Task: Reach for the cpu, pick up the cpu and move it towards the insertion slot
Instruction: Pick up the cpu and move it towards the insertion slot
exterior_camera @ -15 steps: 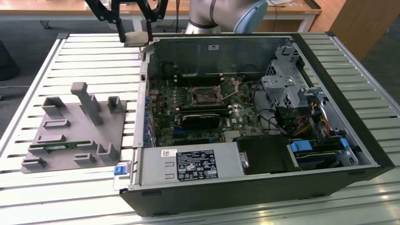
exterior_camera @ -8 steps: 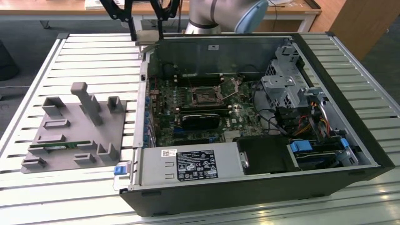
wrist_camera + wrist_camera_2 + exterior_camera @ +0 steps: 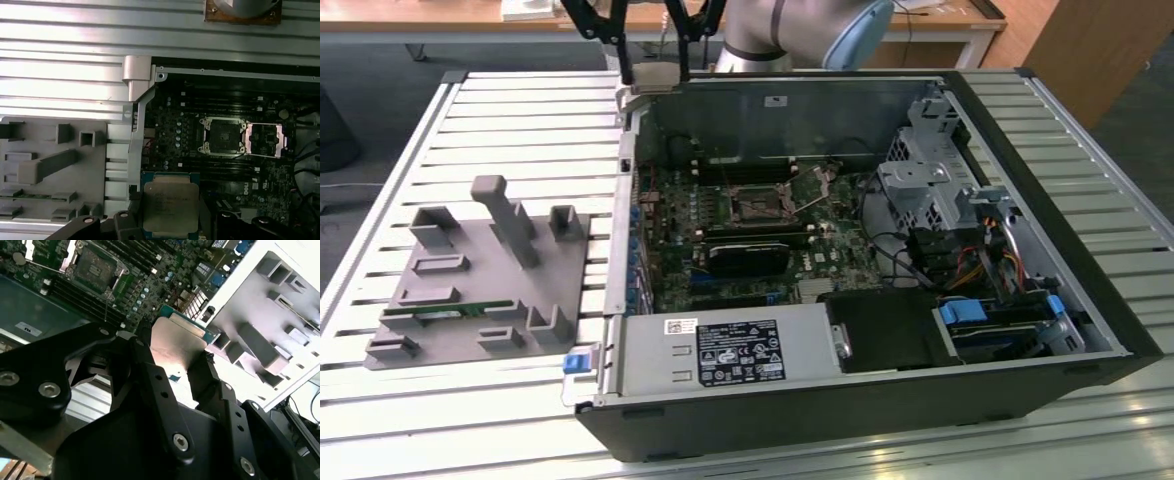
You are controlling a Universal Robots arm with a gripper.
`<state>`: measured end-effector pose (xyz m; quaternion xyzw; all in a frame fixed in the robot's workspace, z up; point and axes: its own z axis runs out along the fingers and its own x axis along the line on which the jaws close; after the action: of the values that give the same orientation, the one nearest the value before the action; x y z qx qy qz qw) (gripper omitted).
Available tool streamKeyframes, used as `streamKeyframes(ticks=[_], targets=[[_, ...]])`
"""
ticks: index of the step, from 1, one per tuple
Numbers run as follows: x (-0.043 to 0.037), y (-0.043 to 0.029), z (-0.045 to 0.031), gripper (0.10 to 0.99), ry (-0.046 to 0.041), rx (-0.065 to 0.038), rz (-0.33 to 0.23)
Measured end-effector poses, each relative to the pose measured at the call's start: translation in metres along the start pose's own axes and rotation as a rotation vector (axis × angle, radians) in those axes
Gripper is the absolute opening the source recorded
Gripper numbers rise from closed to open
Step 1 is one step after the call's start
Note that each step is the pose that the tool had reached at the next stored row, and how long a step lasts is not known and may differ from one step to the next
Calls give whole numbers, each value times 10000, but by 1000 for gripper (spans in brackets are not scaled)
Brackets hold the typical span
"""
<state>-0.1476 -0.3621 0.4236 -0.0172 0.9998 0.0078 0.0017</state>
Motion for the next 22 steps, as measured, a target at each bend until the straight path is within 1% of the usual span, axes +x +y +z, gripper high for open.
streamKeyframes(ticks=[4, 6, 10, 17, 18, 22], targets=[[-74, 24, 1, 537, 0, 0, 0], [-125, 48, 1, 537, 1, 2, 0], [-218, 127, 7, 537, 0, 0, 0], [-378, 288, 27, 537, 0, 1, 0], [-465, 331, 37, 537, 1, 0, 1], [-602, 369, 55, 537, 0, 0, 1]])
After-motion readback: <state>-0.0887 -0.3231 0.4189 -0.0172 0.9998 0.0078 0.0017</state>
